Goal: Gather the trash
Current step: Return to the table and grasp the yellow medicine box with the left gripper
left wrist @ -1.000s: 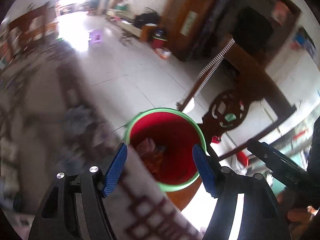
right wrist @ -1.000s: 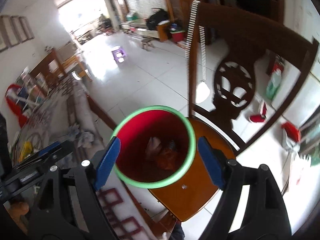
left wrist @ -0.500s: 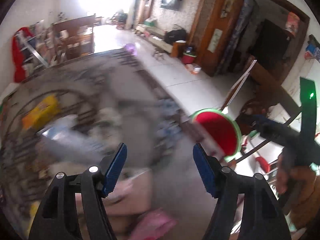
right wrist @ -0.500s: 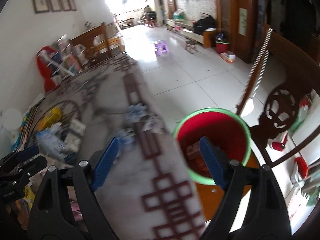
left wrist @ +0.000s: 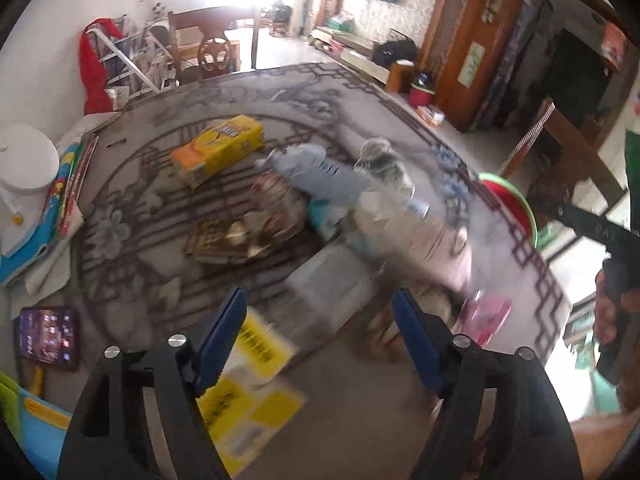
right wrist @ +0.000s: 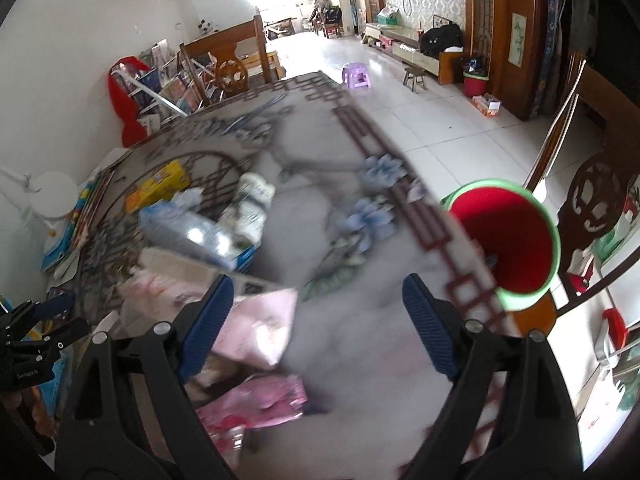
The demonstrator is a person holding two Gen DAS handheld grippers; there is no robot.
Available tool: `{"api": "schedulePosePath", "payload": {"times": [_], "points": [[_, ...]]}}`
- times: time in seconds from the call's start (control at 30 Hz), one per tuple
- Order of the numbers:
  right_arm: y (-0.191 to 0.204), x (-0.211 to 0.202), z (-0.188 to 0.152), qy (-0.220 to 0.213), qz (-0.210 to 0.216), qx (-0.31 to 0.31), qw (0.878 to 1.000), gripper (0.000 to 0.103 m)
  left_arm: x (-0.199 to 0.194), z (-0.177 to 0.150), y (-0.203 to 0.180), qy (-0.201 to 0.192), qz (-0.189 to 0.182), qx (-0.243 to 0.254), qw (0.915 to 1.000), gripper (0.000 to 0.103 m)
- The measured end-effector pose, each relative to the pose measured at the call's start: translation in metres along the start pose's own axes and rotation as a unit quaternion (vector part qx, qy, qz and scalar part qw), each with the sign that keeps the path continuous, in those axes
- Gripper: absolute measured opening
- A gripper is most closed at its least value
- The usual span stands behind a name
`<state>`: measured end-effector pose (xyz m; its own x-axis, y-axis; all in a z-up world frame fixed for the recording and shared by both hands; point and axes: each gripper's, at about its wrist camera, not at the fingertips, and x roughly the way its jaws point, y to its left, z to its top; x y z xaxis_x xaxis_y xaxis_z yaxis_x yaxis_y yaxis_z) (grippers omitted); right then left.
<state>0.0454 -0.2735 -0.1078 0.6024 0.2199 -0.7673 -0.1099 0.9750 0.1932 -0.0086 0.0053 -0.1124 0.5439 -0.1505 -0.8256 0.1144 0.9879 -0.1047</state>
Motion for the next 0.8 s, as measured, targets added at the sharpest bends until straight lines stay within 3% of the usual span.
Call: {"api": "schedulePosePath", "payload": {"times": [0.17,0.3,0.5,0.6,0.7,0.8], "points": [[0.031,-0.001,-0.017,0.015,0.005,-0.006,1.0,0.085,0.003,-0.025,0.028,0.044,-0.02,0.038,0.9981,0.082],[0.044,-0.007,-0.022,0.015,0.008,-0.015,1.0,0.085,0.023,-0.045,0.053,0.084,-0.03,0.034,0.9954,0.082],[0.058,-0.013,-0.026,0.015,0.017,-0.022,0.999,0.085,0.047,-0.062,0.064,0.127,-0.037,0.042,0.9903,0.082],[0.064,-0.013,-0.026,0.023,0.028,-0.022,0.999,0.085,0.052,-0.066,0.062,0.131,-0.034,0.051,0.9895,0.085],[0.066,-0.01,-0.026,0.049,0.074,0.009,0.996,0.085,0.052,-0.066,0.06,0.127,-0.031,0.055,0.9899,0.084],[0.07,0.0,-0.029,0.098,0.155,0.074,0.98,0.085,0.051,-0.069,0.059,0.123,-0.032,0.053,0.9904,0.083]]}}
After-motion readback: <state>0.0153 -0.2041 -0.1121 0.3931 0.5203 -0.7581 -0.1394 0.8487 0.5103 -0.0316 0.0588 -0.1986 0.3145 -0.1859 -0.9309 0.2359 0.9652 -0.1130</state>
